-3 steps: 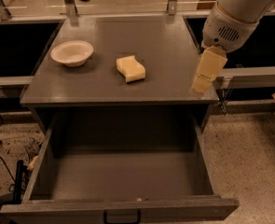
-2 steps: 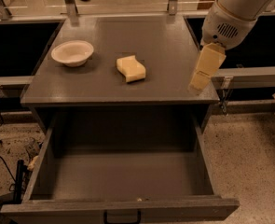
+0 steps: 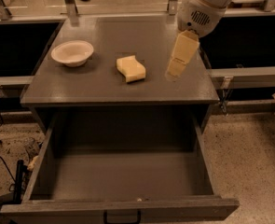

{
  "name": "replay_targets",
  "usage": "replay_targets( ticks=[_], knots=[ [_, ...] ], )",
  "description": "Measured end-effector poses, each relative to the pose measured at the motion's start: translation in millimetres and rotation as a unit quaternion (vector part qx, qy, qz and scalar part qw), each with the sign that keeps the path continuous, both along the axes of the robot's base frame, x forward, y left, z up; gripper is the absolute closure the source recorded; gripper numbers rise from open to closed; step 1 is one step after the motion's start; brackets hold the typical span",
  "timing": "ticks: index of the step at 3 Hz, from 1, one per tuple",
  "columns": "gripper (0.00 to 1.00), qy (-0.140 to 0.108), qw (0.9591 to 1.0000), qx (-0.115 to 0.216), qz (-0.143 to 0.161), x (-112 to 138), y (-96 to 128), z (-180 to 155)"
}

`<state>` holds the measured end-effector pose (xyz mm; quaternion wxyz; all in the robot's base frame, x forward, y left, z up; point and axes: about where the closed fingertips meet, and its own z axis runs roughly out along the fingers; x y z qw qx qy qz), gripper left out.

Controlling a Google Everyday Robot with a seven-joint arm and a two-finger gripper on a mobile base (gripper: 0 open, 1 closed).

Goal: Place sponge into top drawer

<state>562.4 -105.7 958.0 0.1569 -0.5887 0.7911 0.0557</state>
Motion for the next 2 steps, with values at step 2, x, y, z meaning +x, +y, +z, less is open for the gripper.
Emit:
replay_targets(
  ticks=[2],
  knots=[
    [0.0,-0.008,0.9995,0.012,0.027,14.0,31.7,-0.8]
  ],
)
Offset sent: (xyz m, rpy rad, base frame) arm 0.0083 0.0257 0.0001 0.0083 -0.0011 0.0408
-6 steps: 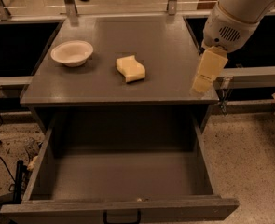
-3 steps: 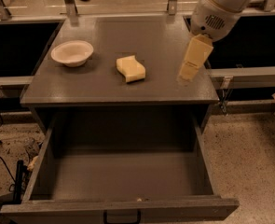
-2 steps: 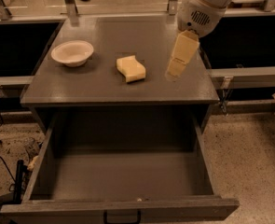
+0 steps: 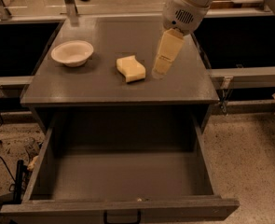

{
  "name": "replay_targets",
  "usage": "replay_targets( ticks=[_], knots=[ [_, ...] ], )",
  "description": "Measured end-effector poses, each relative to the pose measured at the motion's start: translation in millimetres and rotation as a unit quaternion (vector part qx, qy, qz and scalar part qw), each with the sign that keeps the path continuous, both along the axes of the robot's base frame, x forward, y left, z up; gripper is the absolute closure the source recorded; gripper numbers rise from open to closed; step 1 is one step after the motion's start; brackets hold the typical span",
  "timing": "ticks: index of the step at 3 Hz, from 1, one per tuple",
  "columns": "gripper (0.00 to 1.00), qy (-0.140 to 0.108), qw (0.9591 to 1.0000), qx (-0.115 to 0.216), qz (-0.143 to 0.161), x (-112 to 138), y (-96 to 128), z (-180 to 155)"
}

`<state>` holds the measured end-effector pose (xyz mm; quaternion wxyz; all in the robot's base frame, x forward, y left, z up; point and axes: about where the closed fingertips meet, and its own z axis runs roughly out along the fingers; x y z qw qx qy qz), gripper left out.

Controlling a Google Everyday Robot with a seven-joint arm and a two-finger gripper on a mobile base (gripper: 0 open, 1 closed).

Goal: Place sponge into top drawer

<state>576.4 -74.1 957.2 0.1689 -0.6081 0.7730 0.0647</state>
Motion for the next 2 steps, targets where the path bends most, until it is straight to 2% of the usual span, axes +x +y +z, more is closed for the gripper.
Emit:
replay_targets(
  ticks=[1,2],
  knots=[
    [0.0,-0.009,0.9997,0.018,0.016,8.3,4.5,-5.3],
    [0.0,-0.014,0.9968,0.052,0.058,30.1,23.5,-17.2]
  ],
)
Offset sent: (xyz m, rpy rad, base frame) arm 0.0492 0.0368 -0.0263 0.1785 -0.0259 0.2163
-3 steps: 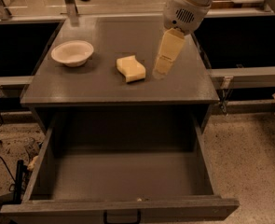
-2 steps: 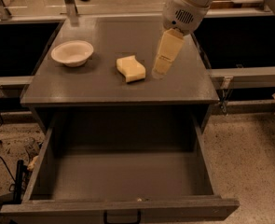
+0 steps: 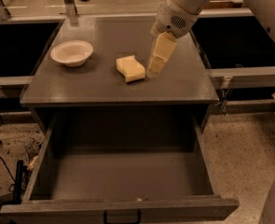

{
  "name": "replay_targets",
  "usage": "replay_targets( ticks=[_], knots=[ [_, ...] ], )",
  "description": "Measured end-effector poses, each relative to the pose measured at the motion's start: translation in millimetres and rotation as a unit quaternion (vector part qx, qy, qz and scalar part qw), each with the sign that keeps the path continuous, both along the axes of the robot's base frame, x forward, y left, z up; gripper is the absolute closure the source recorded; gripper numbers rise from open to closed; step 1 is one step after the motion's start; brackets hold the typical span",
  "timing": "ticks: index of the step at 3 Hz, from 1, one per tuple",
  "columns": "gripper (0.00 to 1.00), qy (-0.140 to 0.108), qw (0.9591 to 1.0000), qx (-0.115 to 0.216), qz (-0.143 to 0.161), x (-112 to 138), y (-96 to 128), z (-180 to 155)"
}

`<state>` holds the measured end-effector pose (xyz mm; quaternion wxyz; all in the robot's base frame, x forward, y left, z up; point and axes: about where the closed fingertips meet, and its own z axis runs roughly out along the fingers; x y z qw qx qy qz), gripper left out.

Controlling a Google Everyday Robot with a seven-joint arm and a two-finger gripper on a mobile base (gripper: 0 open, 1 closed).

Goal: Place sponge into top drawer

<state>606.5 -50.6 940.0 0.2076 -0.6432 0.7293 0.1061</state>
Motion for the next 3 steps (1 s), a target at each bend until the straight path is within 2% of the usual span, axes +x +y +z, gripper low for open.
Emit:
replay_targets(
  ticks=[1,3],
  knots=[
    [0.0,0.0,1.0,0.0,0.0,0.0,0.0,0.0],
    [0.0,0.012,0.9996,0.025,0.009,30.9,16.7,-12.5]
  ],
)
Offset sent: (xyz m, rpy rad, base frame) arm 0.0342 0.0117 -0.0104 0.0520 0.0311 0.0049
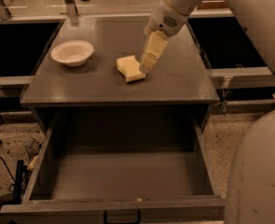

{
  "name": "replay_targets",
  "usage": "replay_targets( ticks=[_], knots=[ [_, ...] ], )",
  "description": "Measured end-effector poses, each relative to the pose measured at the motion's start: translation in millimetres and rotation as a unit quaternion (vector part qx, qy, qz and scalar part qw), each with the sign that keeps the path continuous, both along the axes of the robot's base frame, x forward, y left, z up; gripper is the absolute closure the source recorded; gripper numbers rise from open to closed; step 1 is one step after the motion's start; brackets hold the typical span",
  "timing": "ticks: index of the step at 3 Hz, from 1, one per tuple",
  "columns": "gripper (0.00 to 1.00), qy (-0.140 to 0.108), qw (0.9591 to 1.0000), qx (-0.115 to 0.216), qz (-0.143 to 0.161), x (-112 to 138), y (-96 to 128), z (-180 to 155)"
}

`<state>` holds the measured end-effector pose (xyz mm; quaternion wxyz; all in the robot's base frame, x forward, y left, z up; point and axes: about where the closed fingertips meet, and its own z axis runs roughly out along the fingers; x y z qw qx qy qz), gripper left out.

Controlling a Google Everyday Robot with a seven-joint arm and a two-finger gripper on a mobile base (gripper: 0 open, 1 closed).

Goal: Place sponge into top drawer

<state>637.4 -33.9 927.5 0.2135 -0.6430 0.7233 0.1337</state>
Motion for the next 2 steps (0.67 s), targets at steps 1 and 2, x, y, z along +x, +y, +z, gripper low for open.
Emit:
replay_targets(
  ticks=[1,2],
  knots=[
    [0.0,0.006,0.9998,0.015,0.01,12.3,10.3,-8.4],
    [0.0,0.016,0.9985,0.039,0.035,26.1,30.2,-24.5]
  ],
)
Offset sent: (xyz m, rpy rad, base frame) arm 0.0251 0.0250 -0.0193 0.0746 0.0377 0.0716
